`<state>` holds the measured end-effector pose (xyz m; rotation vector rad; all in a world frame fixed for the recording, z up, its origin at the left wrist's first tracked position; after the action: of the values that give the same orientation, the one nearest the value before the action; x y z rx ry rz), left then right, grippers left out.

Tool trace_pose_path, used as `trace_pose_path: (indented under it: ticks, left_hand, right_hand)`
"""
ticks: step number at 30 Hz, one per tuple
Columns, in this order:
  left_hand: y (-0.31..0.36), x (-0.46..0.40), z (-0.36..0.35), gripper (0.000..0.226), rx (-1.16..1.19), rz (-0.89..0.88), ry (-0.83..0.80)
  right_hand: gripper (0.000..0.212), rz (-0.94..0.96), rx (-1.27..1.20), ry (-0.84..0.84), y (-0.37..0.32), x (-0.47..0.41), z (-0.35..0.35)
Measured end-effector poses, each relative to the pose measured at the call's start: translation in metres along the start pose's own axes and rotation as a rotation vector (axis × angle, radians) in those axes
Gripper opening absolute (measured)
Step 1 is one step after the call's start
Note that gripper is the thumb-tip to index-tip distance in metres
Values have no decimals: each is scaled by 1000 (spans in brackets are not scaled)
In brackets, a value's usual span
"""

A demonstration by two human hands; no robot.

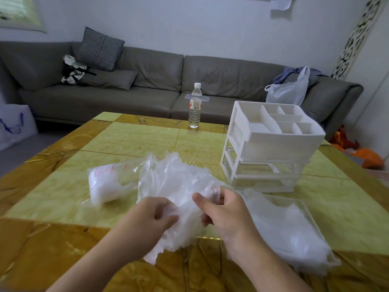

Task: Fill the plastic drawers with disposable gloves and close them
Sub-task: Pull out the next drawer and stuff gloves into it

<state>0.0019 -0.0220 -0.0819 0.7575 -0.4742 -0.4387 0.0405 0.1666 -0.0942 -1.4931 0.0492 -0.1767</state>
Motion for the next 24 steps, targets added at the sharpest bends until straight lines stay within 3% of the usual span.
trace_pose_path:
  ticks: [5, 13, 18, 22, 24]
  left_hand:
    - [-7, 5, 14, 23, 154, 26, 33]
    - [-18, 6, 18, 60, 388, 7, 7]
    - [-5, 11, 6, 60, 350, 7, -32]
    - [13, 13, -18, 38, 422, -14, -138]
    - [14, 12, -24, 55, 363, 1, -131]
  right_hand:
    - [28, 6, -55, -13, -1, -1, 4]
    - [25, -71, 228, -99, 2, 2, -5]
    - [32, -103, 150, -77, 6, 2, -8]
    - [33, -133, 44, -87, 11, 3, -18]
    - [30, -139, 35, -119, 12, 3, -23]
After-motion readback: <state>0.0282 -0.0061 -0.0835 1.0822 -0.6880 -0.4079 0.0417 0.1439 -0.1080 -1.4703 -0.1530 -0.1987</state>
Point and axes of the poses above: each hand's wrist, its own x-axis away from the middle knuckle, its own z-axis out of the back of the hand, y = z × x, the point moved 10 cm from there along -x, towards the middle knuckle, and after that the axes turned 14 degrees about -y, right-handed, at the moved point
